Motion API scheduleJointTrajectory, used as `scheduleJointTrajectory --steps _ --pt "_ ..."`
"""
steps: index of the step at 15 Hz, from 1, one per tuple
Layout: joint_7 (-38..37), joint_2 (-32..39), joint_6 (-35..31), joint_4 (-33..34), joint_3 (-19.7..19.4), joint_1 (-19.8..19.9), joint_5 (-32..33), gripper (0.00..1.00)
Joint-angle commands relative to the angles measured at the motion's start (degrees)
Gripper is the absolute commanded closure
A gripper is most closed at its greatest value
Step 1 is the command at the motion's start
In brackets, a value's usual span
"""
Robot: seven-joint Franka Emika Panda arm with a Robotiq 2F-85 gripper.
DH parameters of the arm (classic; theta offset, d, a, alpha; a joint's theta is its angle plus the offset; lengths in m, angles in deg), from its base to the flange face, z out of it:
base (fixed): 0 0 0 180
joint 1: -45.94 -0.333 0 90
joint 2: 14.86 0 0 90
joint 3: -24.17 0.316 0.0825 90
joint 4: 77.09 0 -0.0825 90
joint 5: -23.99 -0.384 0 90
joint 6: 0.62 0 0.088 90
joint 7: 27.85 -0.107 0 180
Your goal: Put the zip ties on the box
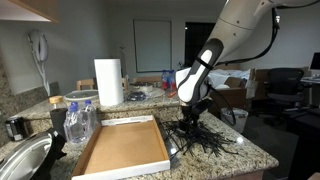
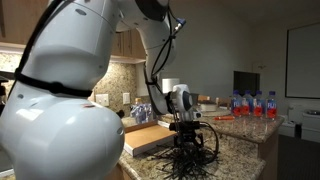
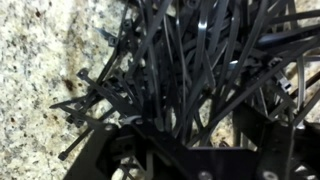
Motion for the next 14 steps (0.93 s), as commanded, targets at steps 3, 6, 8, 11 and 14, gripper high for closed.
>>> scheduleJointTrajectory --steps 3,6,8,11,14 --pt "0.89 -0.35 1.82 -1.18 1.10 1.07 -3.10 0.25" --pt "1.11 -0.32 2.48 -1.00 1.32 1.23 -4.83 0.39" --pt "0.70 -0.28 2.89 -0.94 1.23 0.98 -4.74 0.52" --pt "-0.05 -0.29 3.69 -0.73 0.96 0.72 -4.13 0.72" --pt "-0.71 -0.26 4.91 -0.33 0.69 0.56 -3.65 0.90"
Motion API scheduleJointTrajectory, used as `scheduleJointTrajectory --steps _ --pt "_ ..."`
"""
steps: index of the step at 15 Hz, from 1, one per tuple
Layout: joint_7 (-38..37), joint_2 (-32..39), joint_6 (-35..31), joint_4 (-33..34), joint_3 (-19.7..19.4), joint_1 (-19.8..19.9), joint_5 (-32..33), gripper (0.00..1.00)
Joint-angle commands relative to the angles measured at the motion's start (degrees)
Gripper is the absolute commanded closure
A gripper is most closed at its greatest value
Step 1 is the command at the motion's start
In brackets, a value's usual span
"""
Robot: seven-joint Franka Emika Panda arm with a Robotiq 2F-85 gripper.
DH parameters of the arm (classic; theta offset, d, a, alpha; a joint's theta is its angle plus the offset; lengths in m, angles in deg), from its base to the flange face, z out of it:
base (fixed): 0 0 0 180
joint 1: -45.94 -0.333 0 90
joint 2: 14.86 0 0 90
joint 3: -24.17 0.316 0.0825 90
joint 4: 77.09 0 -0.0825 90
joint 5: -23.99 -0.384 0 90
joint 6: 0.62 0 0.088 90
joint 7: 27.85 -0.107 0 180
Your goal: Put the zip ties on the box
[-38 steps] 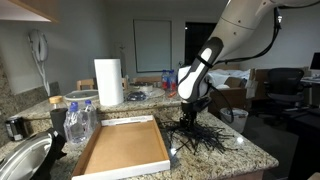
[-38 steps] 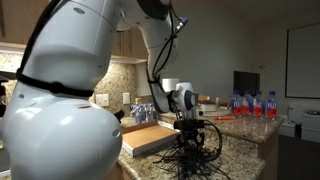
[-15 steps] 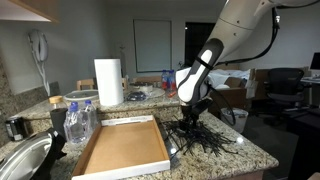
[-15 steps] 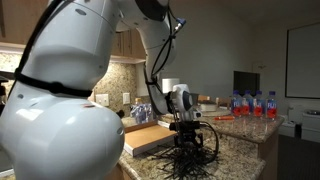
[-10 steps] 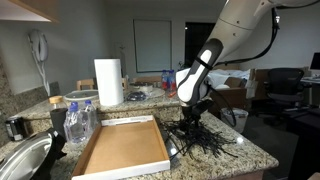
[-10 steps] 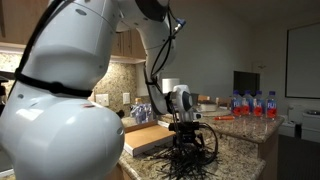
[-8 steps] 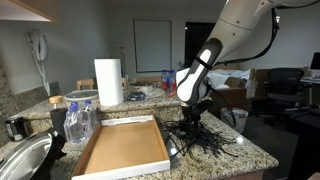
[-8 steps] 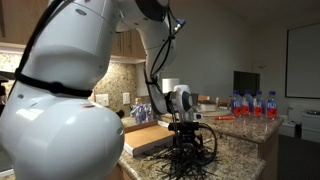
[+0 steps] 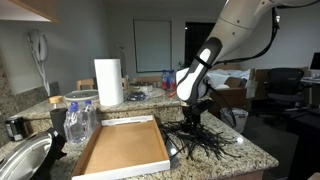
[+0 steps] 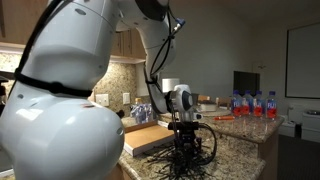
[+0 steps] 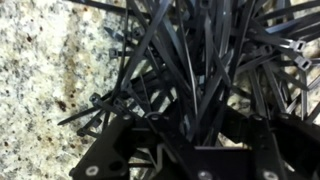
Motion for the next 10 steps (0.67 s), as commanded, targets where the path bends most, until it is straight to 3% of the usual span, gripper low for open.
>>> scheduleJointTrajectory --steps 1,3,5,7,10 --pt "-0.82 -0.07 2.17 -0.30 0.28 0.29 -0.15 0.91" --pt "-1.29 0.01 3.09 -0.07 0.19 0.09 0.23 0.94" --pt "-3.55 -0.04 3.75 0.08 -0.37 -0.39 1.25 0.69" --pt "-4.50 -1.06 4.61 -0.11 -0.40 -0.31 1.02 0.62" --pt "-5.04 -2.59 4.97 -0.68 -0.37 -0.08 0.68 0.43"
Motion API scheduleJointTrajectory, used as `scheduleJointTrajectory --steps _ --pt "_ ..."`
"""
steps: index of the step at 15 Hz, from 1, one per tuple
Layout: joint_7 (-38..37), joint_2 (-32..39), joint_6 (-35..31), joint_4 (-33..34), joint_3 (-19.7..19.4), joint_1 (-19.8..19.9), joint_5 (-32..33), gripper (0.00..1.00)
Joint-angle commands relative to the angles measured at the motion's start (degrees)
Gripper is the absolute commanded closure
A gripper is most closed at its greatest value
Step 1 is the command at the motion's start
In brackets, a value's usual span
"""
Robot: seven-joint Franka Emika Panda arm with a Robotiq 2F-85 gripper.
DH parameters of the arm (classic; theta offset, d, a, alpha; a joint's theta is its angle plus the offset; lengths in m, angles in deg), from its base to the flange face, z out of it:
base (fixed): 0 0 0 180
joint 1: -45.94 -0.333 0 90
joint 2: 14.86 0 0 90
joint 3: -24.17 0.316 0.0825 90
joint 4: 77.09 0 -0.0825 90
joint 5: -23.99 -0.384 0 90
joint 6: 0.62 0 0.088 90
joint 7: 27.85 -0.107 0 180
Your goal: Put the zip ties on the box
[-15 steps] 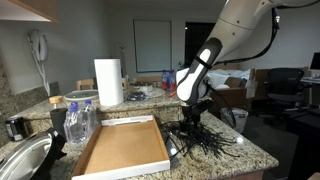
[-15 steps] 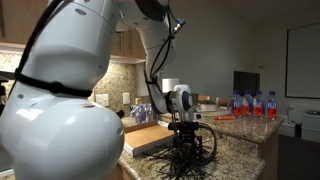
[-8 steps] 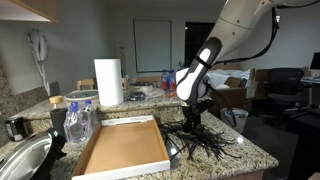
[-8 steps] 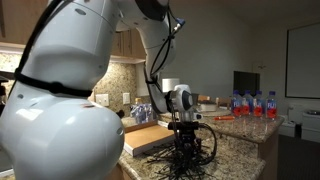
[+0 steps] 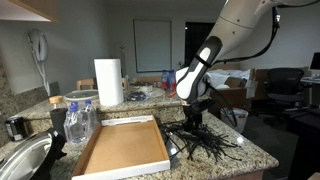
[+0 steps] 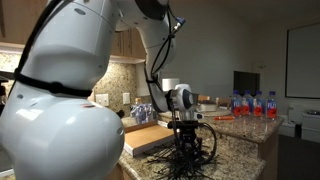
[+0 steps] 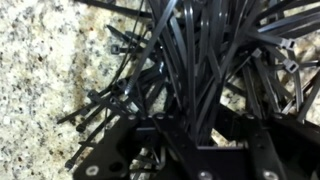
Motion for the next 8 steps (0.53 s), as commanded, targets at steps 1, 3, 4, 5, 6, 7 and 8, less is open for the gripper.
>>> scheduleJointTrajectory --steps 1,3,4,5,6,7,8 --pt "-2.38 -2.66 1.39 -1.57 -0.04 0.01 0.43 0.36" --pt "-2.83 -3.38 1.66 -1.60 0.12 0.01 0.08 0.23" --pt "-3.93 -3.47 1.75 -1.46 0.11 -0.16 -0.05 0.18" --pt "-4.24 -3.57 2.18 -1.37 0.23 -0.17 -0.30 0.12" --pt "-5.04 -3.40 2.23 -1.24 0.29 -0.33 -0.23 0.05" --pt "-5.08 -3.30 2.51 -1.16 0.53 -0.28 -0.71 0.02" --pt "-6.01 -2.84 2.66 -0.87 0.62 -0.45 -0.93 0.00"
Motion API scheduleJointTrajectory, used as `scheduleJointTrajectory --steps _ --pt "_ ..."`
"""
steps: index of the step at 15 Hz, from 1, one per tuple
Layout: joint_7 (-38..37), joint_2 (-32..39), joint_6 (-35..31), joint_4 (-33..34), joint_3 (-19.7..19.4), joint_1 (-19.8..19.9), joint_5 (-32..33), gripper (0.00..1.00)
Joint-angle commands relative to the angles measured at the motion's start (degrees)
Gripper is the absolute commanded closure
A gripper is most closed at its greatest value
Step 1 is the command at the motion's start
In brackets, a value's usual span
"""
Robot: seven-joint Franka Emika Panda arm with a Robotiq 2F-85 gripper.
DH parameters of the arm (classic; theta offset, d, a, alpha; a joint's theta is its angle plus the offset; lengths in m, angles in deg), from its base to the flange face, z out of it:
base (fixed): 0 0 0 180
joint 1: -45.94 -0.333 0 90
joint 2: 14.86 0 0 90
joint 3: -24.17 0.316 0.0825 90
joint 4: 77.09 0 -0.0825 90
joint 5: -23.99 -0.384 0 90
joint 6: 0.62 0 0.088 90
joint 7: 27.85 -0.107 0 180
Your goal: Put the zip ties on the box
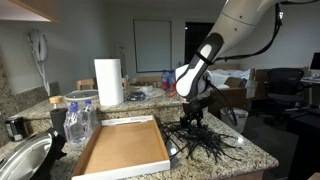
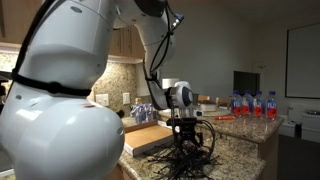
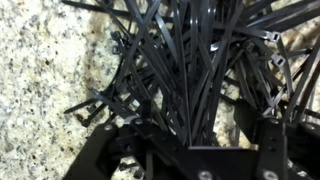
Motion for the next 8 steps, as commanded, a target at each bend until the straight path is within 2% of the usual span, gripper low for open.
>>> scheduleJointTrajectory --steps 1,3,4,5,8 --pt "-2.57 -1.19 2.33 -0.73 0.80 -0.20 -1.40 0.00" --pt "-3.07 -1.18 2.95 -0.62 1.27 -0.10 -2.77 0.02" --pt "-4.02 -1.34 2.46 -0.78 1.25 -0.17 -3.02 0.25" --pt "-4.36 -1.54 2.28 -0.82 1.29 -0.15 -3.33 0.26" --pt "-6.18 -1.69 2.59 -0.44 1.15 -0.27 -3.19 0.47"
